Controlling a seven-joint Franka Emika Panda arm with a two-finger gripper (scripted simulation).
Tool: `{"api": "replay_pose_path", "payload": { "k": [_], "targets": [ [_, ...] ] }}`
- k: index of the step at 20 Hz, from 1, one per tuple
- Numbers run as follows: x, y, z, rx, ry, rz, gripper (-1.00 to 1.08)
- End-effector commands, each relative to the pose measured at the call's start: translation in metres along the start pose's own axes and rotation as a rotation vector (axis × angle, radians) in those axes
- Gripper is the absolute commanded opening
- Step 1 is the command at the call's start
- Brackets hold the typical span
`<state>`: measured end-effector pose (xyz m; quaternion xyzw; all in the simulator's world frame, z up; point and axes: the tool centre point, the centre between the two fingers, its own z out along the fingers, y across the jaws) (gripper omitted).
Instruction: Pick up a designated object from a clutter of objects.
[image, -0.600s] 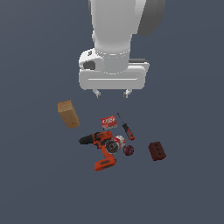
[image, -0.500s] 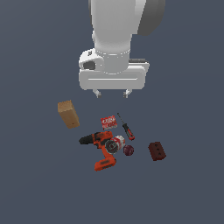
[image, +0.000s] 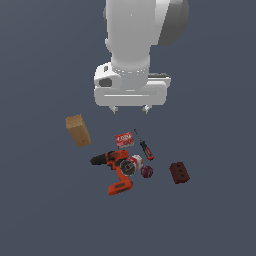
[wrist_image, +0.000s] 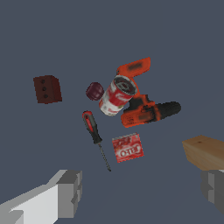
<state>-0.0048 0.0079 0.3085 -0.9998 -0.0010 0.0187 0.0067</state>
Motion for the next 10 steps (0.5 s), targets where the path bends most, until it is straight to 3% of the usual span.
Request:
{"api": "replay_pose_path", "payload": {
  "k": [1,10],
  "targets": [
    [0.000,0.000,0.000,0.000,0.001,0.000,1.00],
    [0.003,-0.007,0.031,-0.007,0.004,-0.037,1.00]
  ]
}}
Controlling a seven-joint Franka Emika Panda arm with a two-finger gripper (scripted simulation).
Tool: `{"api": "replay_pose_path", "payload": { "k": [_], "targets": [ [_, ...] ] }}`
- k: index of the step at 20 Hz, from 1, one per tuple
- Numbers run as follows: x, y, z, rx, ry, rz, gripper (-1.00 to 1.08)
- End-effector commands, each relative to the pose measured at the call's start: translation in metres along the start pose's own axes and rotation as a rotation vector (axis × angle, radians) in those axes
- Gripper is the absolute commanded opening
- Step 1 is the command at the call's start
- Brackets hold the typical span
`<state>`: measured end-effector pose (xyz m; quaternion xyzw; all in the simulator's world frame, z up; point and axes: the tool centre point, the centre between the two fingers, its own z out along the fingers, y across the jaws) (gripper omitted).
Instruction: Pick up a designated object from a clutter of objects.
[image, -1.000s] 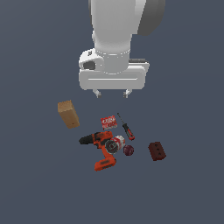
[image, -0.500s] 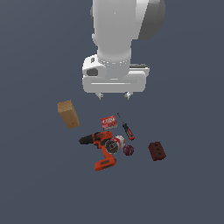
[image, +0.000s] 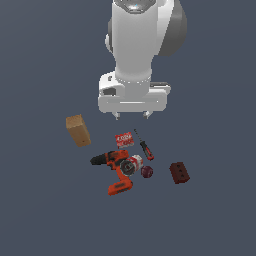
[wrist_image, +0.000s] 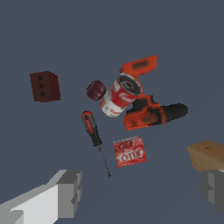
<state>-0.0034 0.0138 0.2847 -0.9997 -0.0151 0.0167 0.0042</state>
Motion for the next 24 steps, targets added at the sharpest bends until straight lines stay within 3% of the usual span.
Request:
{"api": "replay_pose_path", "payload": {
  "k": [1,11,24],
  "targets": [
    [0.001,-0.003,0.013,-0.003,0.001,-0.016,1.00],
    [-0.005,-0.025,0.095,-0.016,0.012,-0.122,1.00],
    [-0.038,-0.055,0.194,-0.018,0.027,-0.273,1.00]
  ]
}}
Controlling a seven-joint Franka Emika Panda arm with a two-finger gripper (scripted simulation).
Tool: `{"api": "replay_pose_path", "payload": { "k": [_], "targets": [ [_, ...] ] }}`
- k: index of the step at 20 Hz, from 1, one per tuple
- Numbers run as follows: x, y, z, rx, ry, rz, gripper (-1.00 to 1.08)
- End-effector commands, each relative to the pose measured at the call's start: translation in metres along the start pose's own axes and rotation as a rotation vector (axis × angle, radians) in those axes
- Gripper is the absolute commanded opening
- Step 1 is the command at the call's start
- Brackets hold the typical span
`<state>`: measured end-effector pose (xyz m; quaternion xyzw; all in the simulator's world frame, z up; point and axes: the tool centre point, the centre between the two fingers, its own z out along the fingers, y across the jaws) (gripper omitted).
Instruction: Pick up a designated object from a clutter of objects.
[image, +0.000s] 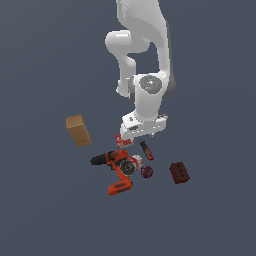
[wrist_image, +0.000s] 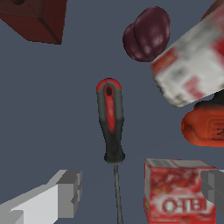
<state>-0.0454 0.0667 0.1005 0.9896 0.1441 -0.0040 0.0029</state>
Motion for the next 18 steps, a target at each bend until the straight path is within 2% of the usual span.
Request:
{"api": "replay_pose_path", "payload": {
  "k": [1,9,18],
  "targets": [
    [-0.005,-0.006,0.013,0.001,0.004,-0.022,1.00],
    [-0.016,-0.017,0.034,0.004,0.009,-0.060,1.00],
    [-0.017,-0.017,0.042,0.004,0.008,-0.062,1.00]
  ]
}}
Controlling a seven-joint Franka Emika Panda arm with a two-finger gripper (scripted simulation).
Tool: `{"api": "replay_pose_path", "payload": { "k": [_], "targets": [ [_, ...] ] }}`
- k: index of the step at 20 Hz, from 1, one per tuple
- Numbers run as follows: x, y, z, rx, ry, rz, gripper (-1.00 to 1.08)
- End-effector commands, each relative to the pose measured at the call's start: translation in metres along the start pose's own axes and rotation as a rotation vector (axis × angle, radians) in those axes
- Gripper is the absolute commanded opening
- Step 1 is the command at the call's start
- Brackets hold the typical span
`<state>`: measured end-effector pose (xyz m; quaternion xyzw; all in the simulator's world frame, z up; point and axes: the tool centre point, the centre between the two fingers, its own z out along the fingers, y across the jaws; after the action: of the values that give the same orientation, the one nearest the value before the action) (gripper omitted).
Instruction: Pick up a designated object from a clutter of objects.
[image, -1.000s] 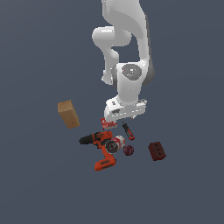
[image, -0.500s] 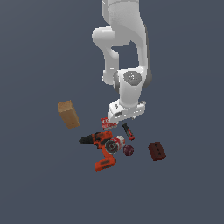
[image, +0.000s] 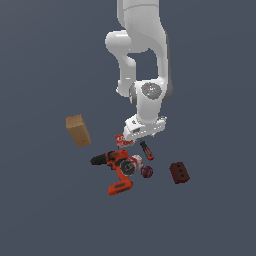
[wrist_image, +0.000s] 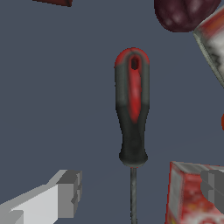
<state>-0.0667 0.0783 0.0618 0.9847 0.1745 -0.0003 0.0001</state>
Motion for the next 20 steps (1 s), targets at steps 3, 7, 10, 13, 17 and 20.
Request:
{"api": "replay_pose_path", "payload": {
  "k": [3,7,10,13,17,20],
  "targets": [
    [-0.001,0.000,0.013,0.000,0.000,-0.001,1.00],
    [-0.001,0.000,0.032,0.000,0.000,-0.001,1.00],
    [-0.001,-0.001,0.041,0.000,0.000,-0.002,1.00],
    [-0.001,-0.001,0.046,0.000,0.000,-0.002,1.00],
    [-0.001,-0.001,0.047,0.000,0.000,-0.002,-1.00],
    [-0.001,-0.001,0.047,0.000,0.000,-0.002,-1.00]
  ]
}}
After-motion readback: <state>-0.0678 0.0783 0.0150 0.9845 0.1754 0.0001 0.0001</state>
